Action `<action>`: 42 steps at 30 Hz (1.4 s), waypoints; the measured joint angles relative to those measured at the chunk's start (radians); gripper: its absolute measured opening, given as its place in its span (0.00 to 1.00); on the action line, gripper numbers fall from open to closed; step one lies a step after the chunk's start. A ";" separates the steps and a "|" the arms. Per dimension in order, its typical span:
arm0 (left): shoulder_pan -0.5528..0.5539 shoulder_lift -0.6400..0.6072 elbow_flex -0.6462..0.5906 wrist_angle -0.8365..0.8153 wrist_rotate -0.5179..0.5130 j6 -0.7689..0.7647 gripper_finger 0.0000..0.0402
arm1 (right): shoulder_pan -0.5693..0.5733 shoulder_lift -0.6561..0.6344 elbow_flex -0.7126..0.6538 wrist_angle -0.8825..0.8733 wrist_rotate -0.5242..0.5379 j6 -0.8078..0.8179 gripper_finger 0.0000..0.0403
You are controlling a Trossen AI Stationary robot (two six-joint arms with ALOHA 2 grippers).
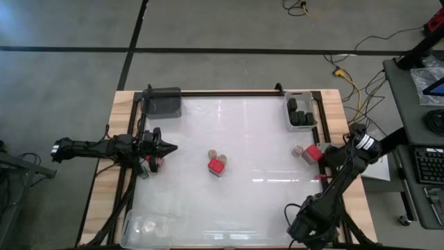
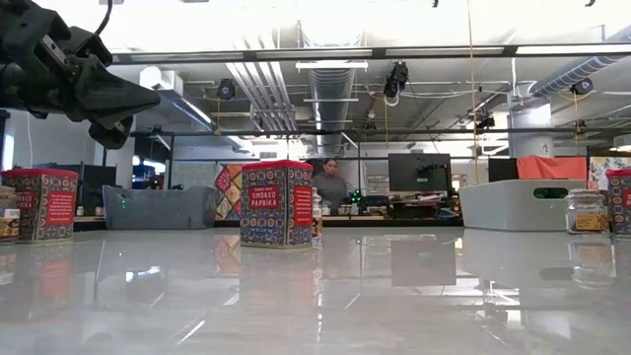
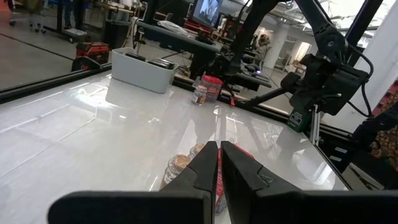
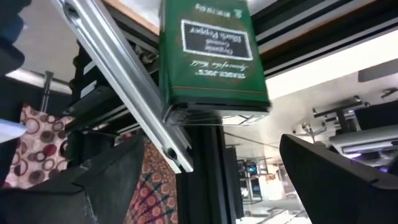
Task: Sort spices by type
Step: Put the black seasoning can into the gray bin
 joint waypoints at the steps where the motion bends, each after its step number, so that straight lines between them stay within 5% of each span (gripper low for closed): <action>1: 0.000 0.000 0.000 0.000 0.000 0.000 0.01 | 0.001 0.000 -0.005 0.006 -0.003 0.000 0.91; 42: 0.000 0.000 0.000 0.000 0.000 0.000 0.01 | 0.015 0.001 -0.127 0.259 0.000 0.201 0.90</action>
